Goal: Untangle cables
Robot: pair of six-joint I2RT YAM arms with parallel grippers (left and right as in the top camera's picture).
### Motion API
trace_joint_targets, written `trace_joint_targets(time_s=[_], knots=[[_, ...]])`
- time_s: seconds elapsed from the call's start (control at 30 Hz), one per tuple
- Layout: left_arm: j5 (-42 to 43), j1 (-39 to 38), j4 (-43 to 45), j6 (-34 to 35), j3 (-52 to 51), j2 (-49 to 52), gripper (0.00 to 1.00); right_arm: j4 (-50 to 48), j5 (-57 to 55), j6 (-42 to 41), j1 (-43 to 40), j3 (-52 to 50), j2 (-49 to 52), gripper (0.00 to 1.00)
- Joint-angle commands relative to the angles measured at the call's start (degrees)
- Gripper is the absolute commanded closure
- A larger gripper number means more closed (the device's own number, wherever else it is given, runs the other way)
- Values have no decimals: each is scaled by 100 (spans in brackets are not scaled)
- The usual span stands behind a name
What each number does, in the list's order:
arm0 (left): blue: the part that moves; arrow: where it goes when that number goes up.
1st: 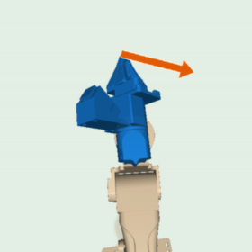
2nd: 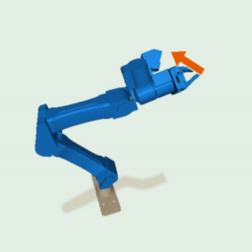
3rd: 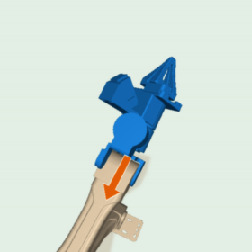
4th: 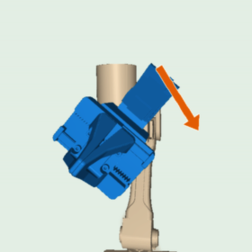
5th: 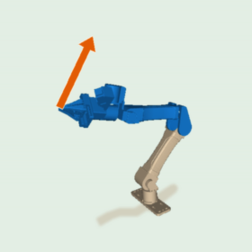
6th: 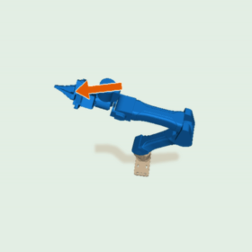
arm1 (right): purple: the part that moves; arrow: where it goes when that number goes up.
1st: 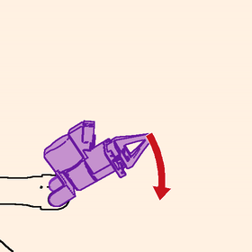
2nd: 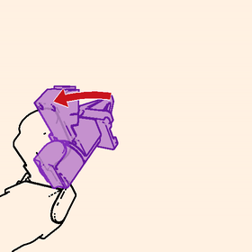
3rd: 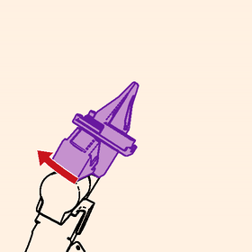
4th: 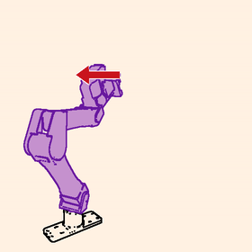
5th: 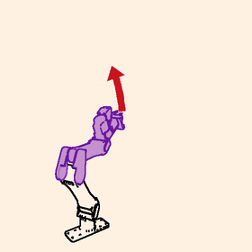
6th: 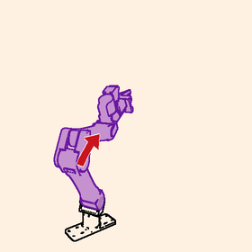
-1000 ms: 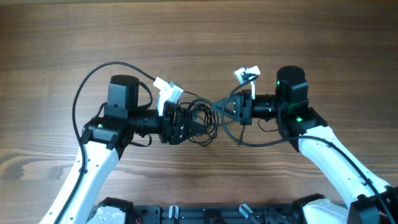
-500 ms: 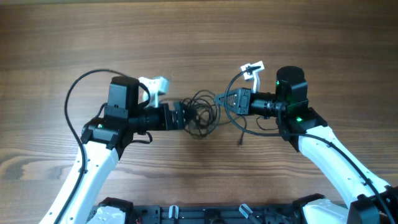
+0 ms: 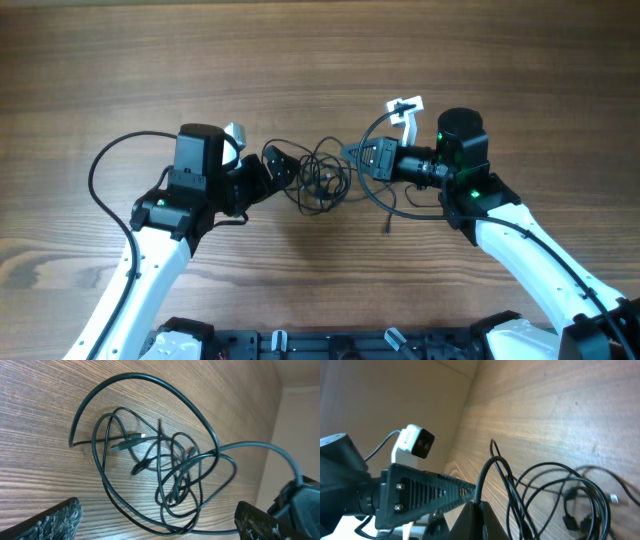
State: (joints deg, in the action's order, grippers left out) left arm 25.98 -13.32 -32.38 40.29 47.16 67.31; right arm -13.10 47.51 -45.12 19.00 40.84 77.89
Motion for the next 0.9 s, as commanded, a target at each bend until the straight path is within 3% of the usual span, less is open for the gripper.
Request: trace_joint_targets(time_s=[0.0, 0.33, 0.5, 0.7, 0.87], knots=[[-9, -94, 70, 61, 33, 20, 0, -122, 46, 162, 22, 28, -74, 96], [-623, -1071, 675, 72, 33, 693, 0, -223, 214, 164, 144, 28, -74, 96], [-1355, -1327, 601, 407, 33, 1550, 3, -1261, 518, 50, -96, 33, -111, 96], [-2079, -1228, 9, 876, 33, 2433, 15, -2603, 848, -752, -935, 42, -151, 95], [-2227, -968, -404, 1012, 33, 2756, 15, -2424, 702, -719, -2050, 42, -151, 96]])
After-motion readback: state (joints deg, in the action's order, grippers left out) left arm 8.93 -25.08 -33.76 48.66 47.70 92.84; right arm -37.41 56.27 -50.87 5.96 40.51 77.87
